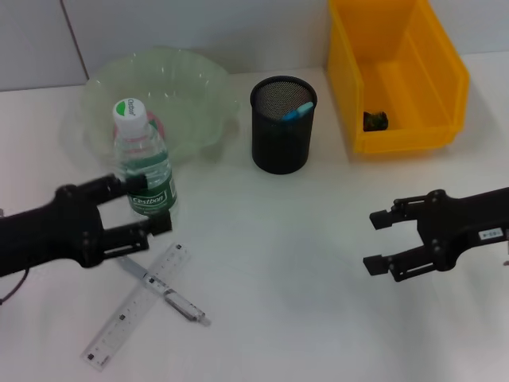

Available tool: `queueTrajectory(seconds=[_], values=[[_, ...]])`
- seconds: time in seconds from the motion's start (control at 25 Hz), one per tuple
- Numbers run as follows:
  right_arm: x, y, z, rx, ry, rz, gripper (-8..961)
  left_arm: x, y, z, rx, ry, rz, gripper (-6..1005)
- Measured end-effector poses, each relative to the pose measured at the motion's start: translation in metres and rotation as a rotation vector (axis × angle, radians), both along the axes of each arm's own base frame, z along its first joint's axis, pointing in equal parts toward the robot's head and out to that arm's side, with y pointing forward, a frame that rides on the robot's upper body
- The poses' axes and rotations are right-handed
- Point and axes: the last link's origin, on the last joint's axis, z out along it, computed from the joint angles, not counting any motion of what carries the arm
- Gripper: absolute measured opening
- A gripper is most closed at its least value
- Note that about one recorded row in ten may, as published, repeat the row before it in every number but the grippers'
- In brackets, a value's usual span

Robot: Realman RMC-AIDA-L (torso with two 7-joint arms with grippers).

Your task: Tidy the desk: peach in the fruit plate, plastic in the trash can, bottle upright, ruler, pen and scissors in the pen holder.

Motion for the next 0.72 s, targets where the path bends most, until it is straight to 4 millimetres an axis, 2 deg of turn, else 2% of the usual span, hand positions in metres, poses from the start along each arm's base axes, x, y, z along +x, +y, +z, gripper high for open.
queueTrajectory(seconds=[0.16,0.32,0.44,0.48,0.52,0.64,0.68,0.72], values=[[0.0,0.002,-0.004,-0.001,-0.03,-0.002,826,0.005,0.005,-0.002,-0.057,0.096,0.023,801],[-0.002,0.004,-0.004,0.0,-0.039,0.0,826,0.019,0.014,0.0,-0.115,0.217,0.062,800],[-0.002,0.006,-0.004,0.005,-0.05,0.004,826,0.034,0.02,-0.001,-0.182,0.338,0.102,800],[-0.003,0.007,-0.004,0.008,-0.061,0.009,826,0.045,0.023,-0.005,-0.219,0.405,0.116,800],[-0.003,0.007,-0.004,0.008,-0.061,0.009,826,0.045,0.023,-0.005,-0.219,0.405,0.116,800],[-0.004,0.009,-0.004,0.006,-0.068,0.015,826,0.062,0.027,-0.009,-0.244,0.52,0.136,800],[-0.005,0.01,-0.004,0.007,-0.08,0.019,826,0.074,0.03,-0.013,-0.254,0.6,0.152,800],[-0.005,0.01,-0.004,0.007,-0.08,0.019,826,0.074,0.03,-0.013,-0.254,0.6,0.152,800]])
